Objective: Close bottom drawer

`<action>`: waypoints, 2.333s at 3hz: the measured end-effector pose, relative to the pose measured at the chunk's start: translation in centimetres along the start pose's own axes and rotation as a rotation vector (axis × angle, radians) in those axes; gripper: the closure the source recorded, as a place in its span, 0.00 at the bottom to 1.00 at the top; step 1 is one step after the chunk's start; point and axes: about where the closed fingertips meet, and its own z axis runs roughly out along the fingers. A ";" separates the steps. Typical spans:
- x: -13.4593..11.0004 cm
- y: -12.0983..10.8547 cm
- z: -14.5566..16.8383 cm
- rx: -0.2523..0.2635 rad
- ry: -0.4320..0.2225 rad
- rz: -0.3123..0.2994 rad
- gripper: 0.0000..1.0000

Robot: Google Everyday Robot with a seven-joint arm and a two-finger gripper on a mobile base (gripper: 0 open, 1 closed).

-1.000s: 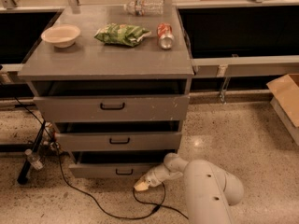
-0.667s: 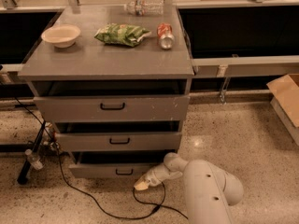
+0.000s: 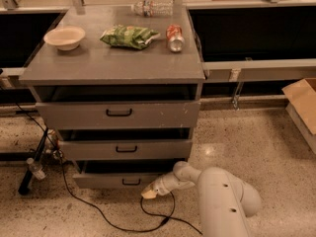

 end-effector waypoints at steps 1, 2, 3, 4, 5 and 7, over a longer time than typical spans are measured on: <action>-1.5 -0.3 -0.4 0.041 -0.014 -0.032 1.00; -1.5 -0.3 -0.4 0.041 -0.014 -0.032 1.00; -1.8 -1.1 0.1 0.051 -0.028 -0.028 1.00; -3.2 -2.6 0.3 0.096 -0.043 -0.047 1.00; -5.0 -4.1 0.1 0.142 -0.054 -0.082 1.00; -2.1 -1.8 -0.7 0.122 -0.049 -0.034 1.00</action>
Offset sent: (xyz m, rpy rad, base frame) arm 0.0090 0.0043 0.0105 -0.0050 -0.0462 -0.0110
